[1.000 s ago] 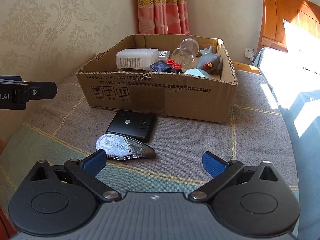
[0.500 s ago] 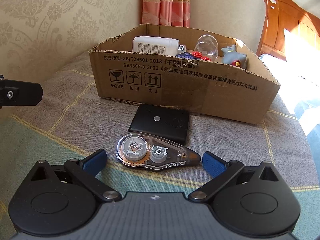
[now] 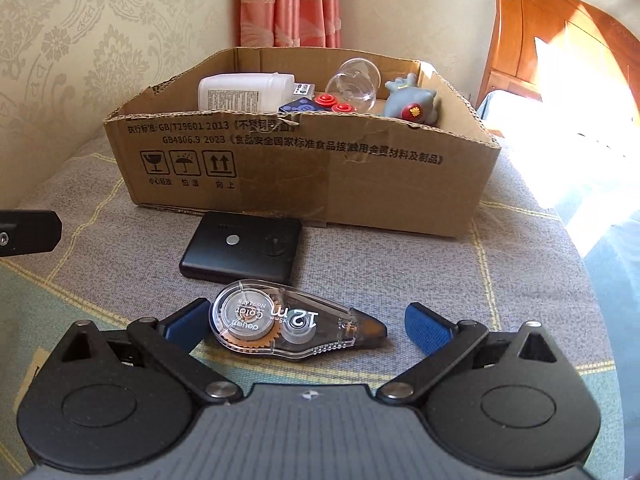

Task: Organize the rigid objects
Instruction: 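Lower the left tool over the black pad while the right tool lowers over the correction tape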

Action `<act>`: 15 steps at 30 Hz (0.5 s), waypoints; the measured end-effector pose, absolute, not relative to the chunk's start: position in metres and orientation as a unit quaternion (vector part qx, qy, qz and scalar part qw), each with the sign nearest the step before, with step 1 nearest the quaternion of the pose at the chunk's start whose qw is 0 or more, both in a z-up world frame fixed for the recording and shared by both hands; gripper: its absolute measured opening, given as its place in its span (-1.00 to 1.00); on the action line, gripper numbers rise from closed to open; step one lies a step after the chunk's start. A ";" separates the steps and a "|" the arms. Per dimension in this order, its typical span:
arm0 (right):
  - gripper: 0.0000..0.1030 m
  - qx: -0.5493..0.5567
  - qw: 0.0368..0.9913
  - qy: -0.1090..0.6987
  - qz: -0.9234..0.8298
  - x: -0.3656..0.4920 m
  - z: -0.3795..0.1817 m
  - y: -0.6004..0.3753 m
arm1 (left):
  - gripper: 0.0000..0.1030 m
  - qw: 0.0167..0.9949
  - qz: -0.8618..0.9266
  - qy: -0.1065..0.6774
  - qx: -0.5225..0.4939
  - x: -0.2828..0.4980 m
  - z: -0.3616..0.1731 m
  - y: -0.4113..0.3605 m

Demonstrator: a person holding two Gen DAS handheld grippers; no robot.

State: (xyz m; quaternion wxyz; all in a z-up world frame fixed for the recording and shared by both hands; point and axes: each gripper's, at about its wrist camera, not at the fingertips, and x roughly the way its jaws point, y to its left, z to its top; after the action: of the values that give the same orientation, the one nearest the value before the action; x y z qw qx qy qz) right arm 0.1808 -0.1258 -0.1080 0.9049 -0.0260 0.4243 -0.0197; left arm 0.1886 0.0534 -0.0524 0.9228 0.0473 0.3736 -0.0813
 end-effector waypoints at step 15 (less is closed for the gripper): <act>1.00 -0.045 0.906 0.421 0.030 0.166 -0.107 -0.167 | 0.99 0.901 -0.149 0.406 0.027 0.229 -0.073 -0.014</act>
State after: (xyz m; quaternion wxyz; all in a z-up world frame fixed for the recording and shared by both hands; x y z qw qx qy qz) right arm 0.1664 -0.1674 -0.1069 0.9055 -0.0449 0.4208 0.0305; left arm 0.2290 -0.0137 -0.0732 0.9011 0.0269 0.4065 -0.1487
